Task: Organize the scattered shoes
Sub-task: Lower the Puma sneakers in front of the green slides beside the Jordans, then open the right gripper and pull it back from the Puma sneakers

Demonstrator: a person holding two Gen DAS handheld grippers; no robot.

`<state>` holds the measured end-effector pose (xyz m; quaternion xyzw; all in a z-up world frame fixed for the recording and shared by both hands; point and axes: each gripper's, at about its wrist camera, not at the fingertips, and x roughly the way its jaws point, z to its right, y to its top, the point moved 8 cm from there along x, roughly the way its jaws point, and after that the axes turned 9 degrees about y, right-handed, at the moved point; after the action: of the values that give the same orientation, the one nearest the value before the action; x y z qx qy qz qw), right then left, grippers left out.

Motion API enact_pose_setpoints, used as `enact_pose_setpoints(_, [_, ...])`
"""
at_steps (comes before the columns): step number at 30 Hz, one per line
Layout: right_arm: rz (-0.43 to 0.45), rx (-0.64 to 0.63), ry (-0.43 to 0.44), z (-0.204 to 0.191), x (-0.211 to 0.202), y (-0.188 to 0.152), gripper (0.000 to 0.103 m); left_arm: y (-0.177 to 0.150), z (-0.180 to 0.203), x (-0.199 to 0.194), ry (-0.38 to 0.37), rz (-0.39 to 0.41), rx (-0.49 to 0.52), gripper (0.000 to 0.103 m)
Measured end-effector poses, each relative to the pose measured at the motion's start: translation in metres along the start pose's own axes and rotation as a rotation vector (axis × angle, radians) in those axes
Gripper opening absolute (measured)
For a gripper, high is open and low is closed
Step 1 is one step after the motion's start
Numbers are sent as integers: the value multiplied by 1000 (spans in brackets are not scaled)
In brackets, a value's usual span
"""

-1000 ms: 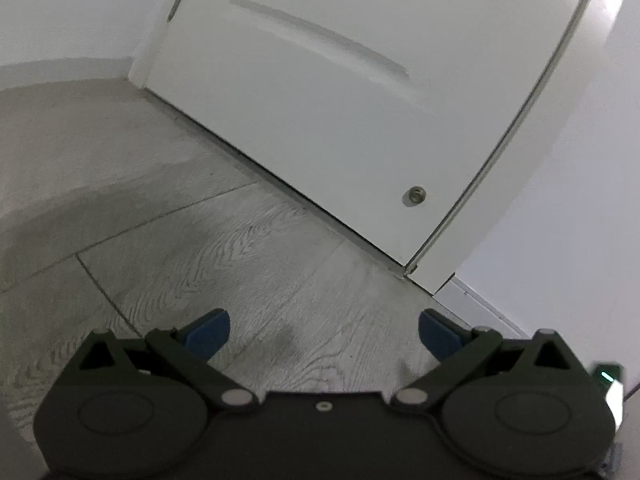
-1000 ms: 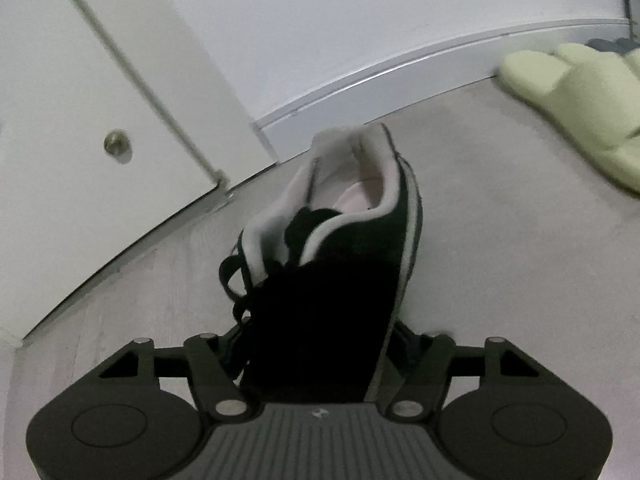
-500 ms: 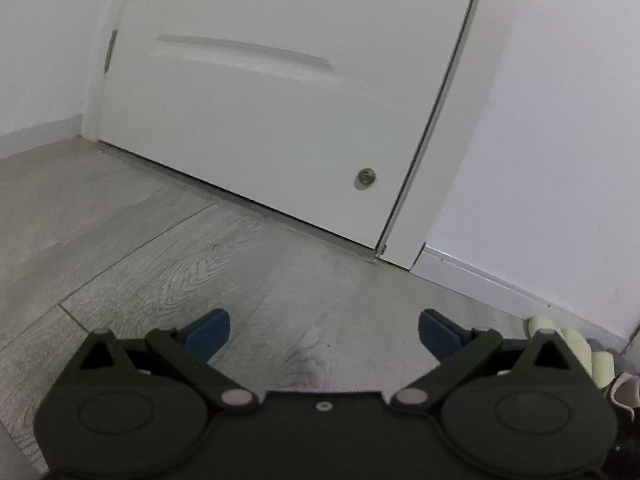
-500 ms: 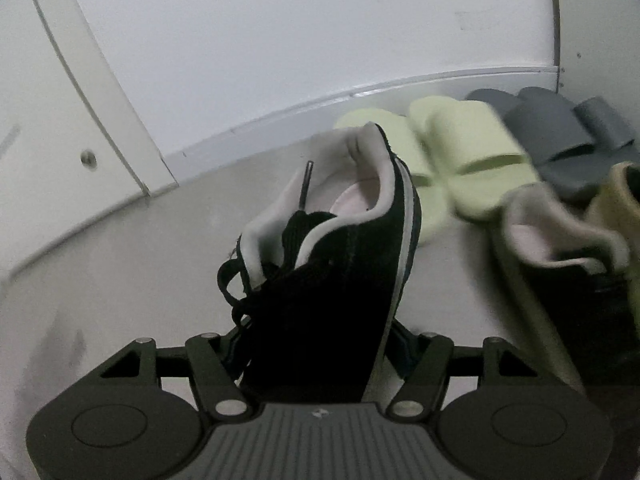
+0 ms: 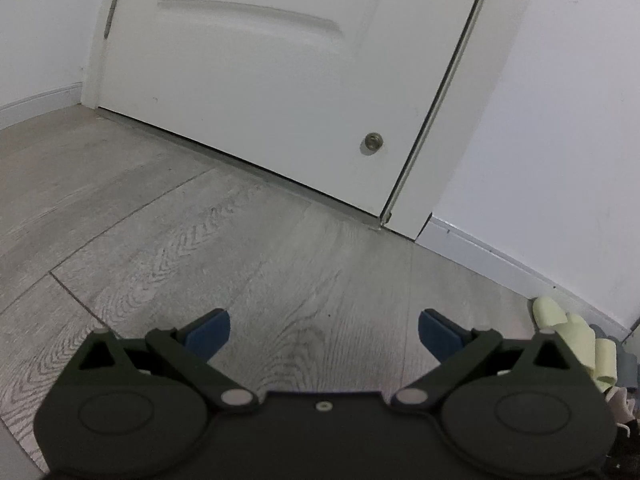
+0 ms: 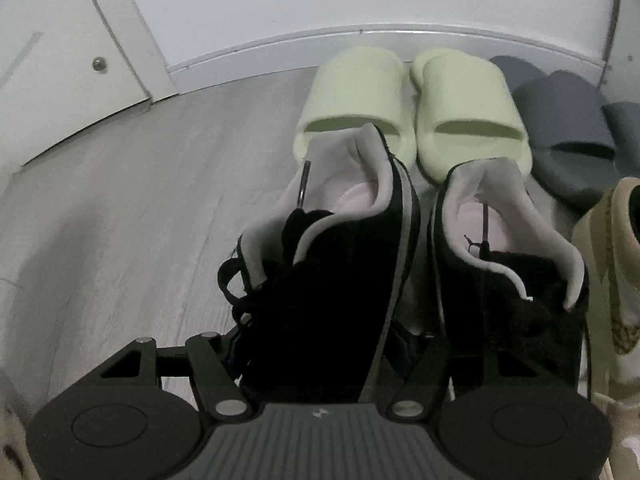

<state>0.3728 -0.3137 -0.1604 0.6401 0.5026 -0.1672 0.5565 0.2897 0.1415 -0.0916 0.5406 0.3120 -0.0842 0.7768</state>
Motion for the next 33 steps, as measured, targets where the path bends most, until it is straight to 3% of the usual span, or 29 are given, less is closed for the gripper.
enact_pose_setpoints(5, [-14, -44, 9, -7, 0, -7, 73, -1, 3, 2, 5, 0, 18, 102])
enact_pose_setpoints(9, [-15, 30, -63, 0, -9, -1, 81, -2, 6, 4, 11, 3, 25, 102])
enact_pose_setpoints(15, [65, 128, -89, 5, -40, 3, 86, 1, 7, -5, 7, 42, 27, 102])
enact_pose_setpoints(24, [87, 69, -293, -29, -24, -29, 88, 4, 6, -55, -35, 192, -6, 102])
enact_pose_setpoints(26, [65, -13, -359, -36, -17, -32, 88, 2, 2, -64, -56, 207, -35, 102])
enact_pose_setpoints(27, [52, -69, -411, -40, -12, -34, 88, 2, -1, -66, -58, 207, -50, 102])
enact_pose_setpoints(33, [52, -128, -454, -41, -14, -35, 87, 4, -11, -58, -43, 179, -120, 102])
